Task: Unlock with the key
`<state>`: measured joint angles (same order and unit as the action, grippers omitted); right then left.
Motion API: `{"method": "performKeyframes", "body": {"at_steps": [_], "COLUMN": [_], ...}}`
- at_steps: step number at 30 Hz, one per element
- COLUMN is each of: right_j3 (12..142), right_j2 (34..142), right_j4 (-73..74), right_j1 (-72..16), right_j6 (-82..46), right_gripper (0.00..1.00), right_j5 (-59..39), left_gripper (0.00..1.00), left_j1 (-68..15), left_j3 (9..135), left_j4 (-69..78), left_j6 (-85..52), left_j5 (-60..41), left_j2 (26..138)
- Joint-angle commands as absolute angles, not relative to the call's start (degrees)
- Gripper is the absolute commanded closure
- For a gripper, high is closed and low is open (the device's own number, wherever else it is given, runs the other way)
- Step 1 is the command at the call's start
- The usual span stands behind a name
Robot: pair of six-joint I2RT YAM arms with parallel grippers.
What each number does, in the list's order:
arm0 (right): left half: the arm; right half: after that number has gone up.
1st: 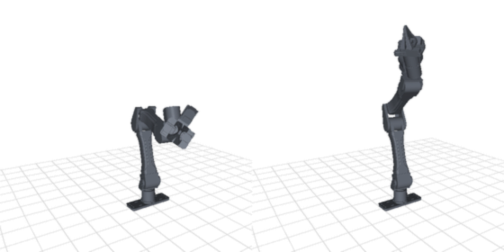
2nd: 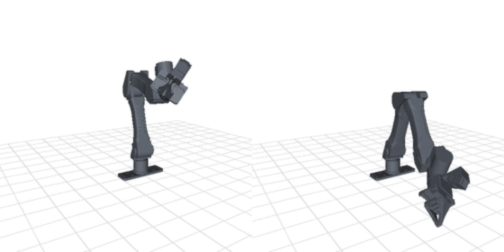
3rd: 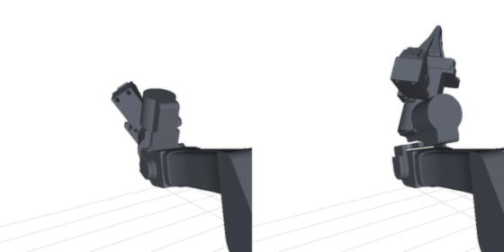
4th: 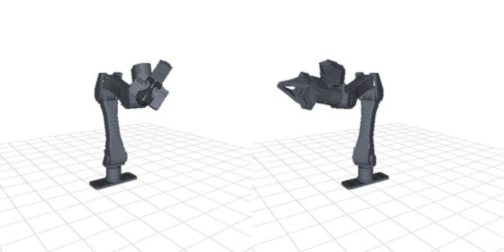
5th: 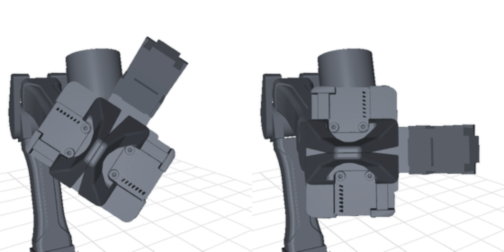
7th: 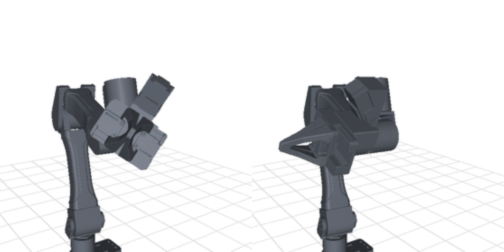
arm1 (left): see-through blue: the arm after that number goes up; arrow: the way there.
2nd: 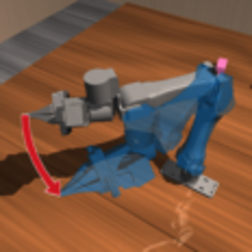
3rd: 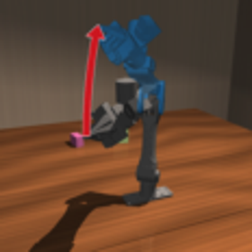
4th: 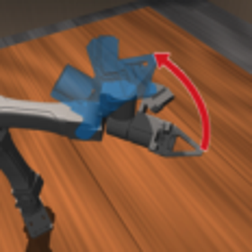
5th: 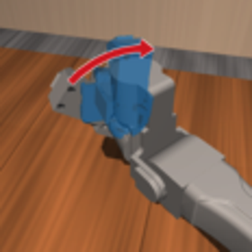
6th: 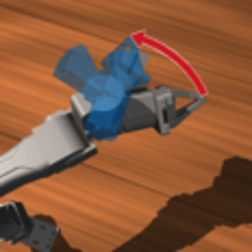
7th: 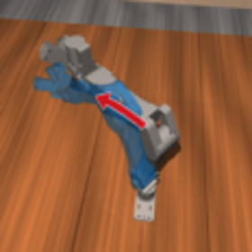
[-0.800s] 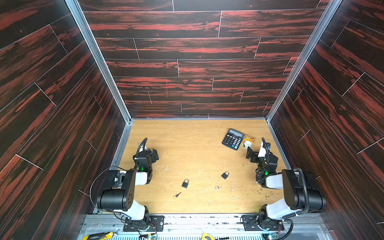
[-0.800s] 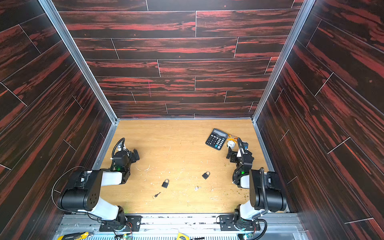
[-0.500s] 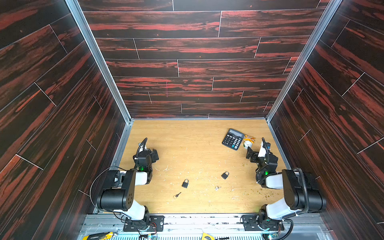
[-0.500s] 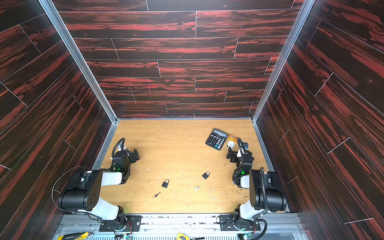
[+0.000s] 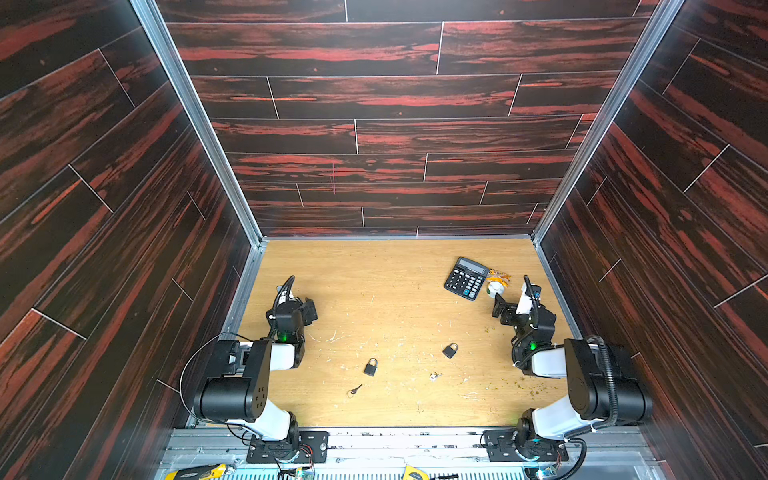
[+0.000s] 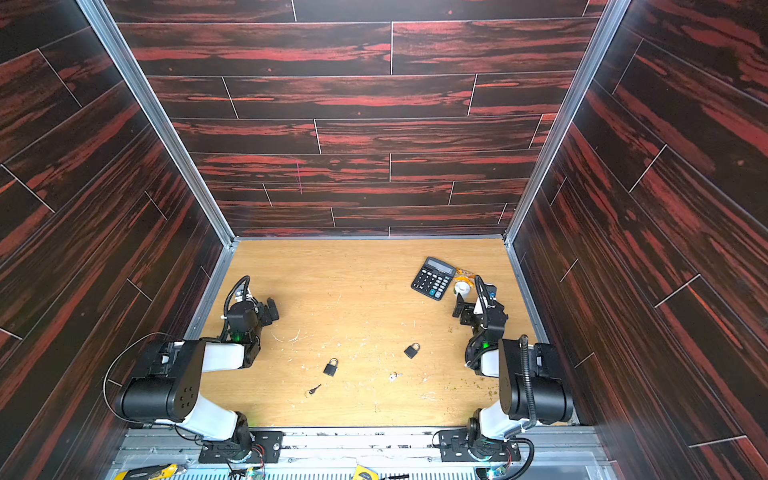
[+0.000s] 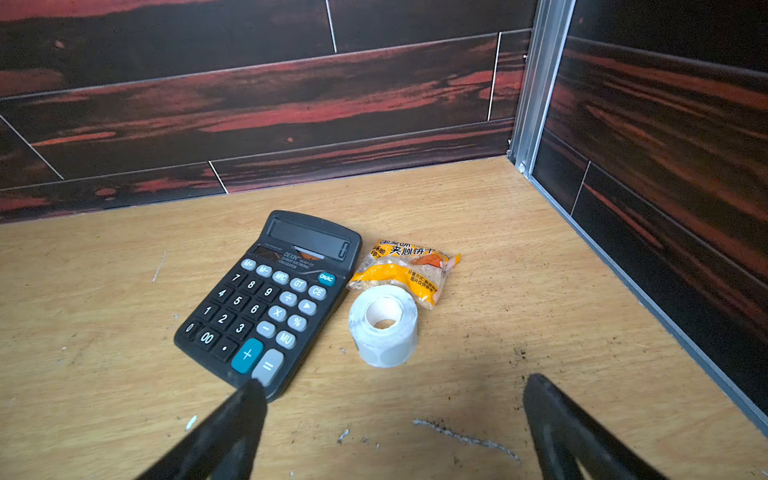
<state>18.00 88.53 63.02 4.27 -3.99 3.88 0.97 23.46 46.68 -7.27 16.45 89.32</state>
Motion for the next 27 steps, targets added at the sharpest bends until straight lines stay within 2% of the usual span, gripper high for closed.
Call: {"method": "performKeyframes", "body": {"at_steps": [1, 22, 27], "right_j3": [18.0, 17.6, 17.4], "right_j2": [89.2, 89.0, 86.1], "right_j4": [64.2, 64.5, 62.5], "right_j1": [4.1, 4.3, 4.3], "right_j6": [-3.2, -3.3, -3.5], "right_gripper": [0.01, 0.01, 0.01], "right_j5": [4.2, 4.1, 4.4], "left_gripper": [0.01, 0.00, 0.00], "left_j1": [1.2, 1.2, 1.1], "left_j3": [24.3, 24.2, 24.4], "left_j4": [46.4, 46.7, 47.5], "left_j6": [-6.4, -6.5, -6.2], "left_j5": [16.1, 16.1, 16.6], "left_j2": [87.8, 87.8, 87.3]}}
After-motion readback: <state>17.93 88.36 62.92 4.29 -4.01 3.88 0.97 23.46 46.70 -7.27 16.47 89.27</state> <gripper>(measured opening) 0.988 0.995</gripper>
